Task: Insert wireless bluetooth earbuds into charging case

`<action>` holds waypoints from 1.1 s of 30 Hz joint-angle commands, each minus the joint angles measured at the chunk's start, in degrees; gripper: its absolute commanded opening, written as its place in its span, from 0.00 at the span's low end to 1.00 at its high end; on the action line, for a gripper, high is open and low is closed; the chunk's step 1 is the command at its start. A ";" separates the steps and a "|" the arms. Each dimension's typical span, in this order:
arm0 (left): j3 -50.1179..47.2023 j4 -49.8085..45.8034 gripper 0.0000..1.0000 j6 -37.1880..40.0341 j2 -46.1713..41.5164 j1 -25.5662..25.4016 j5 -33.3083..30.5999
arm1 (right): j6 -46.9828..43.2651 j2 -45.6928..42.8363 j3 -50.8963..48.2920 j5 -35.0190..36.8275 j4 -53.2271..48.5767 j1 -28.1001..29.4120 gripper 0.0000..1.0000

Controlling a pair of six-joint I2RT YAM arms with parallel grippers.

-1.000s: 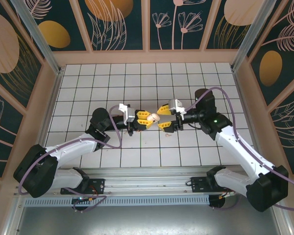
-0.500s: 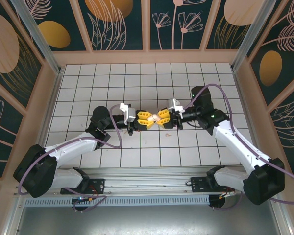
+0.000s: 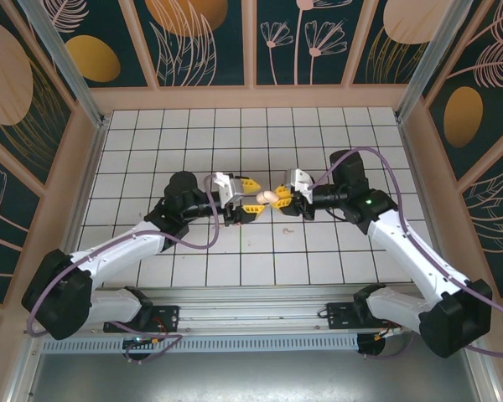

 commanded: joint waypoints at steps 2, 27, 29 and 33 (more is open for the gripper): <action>3.09 -15.97 0.55 11.50 -1.29 -0.11 -7.65 | -6.19 -2.05 -1.18 10.75 -4.35 0.44 0.15; 4.84 -24.94 0.53 20.72 1.15 -0.11 -1.02 | -14.69 5.94 1.91 16.45 -5.38 11.07 0.15; 5.19 -25.42 0.52 20.72 1.68 -0.10 -0.70 | -14.69 5.86 1.71 16.28 -4.60 11.16 0.15; 5.78 -25.91 0.50 20.52 2.65 -0.12 0.08 | -14.78 5.85 1.65 15.58 -3.65 11.25 0.14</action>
